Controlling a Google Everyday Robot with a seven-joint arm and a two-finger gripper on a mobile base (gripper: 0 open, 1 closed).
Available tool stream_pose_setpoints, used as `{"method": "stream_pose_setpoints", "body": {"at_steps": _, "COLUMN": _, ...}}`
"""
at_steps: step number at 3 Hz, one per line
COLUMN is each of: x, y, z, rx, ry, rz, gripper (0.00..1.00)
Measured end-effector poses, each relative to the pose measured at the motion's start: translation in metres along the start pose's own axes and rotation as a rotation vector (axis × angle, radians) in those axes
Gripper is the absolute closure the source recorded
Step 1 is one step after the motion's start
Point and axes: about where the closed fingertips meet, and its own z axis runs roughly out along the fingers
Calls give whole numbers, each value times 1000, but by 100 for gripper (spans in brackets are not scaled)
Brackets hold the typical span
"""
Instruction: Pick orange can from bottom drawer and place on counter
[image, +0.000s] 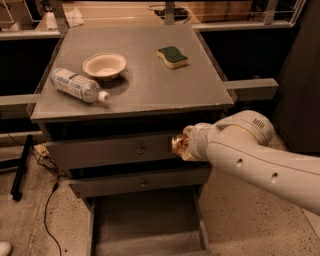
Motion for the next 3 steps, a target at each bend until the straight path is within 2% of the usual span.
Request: {"method": "stream_pose_setpoints", "body": {"at_steps": 3, "x": -12, "y": -71, "z": -64, "rx": 155, "ry": 28, "rz": -73, "gripper": 100}}
